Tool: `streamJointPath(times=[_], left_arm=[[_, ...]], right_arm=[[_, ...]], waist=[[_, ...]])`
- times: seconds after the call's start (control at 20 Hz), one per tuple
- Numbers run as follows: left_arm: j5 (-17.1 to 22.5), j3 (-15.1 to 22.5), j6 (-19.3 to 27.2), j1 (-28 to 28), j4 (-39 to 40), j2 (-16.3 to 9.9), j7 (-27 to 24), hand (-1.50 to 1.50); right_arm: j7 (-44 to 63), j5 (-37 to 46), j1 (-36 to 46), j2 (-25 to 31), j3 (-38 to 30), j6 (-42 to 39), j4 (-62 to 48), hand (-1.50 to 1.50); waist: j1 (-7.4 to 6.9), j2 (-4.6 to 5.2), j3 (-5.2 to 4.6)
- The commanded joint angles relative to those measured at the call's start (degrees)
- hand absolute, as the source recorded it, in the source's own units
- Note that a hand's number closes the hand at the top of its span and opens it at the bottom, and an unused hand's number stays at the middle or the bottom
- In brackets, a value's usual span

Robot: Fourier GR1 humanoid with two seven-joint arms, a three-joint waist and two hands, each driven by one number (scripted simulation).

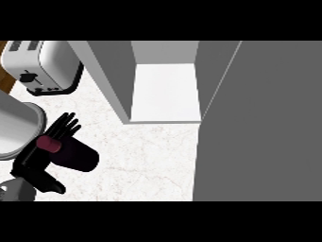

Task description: Pick up the wine, place it into the cabinet and close the cabinet

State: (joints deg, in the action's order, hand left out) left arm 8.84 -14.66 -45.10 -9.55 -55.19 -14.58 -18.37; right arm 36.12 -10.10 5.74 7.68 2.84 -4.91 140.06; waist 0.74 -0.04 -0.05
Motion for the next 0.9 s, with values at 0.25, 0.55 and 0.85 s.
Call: streamJointPath(times=[0.25,0.55,0.85], left_arm=[[-2.6,0.6,-2.7,-5.2,10.0,-2.9,-6.1,-1.5],[-4.5,3.2,0.1,-3.9,10.3,0.2,-9.1,-1.5],[-4.2,3.1,-1.6,-5.0,16.2,-0.6,-13.1,-1.5]], right_arm=[[1.2,-2.5,-3.6,-0.8,0.5,-0.5,8.7,-1.5],[0.0,-4.8,-2.7,-0.6,-1.7,-1.2,6.9,-1.5],[5.3,-4.3,-1.0,-0.3,0.1,0.3,10.7,-1.5]], waist=[[0.08,0.04,0.0],[-0.24,0.03,0.01],[0.26,0.01,-0.07]])
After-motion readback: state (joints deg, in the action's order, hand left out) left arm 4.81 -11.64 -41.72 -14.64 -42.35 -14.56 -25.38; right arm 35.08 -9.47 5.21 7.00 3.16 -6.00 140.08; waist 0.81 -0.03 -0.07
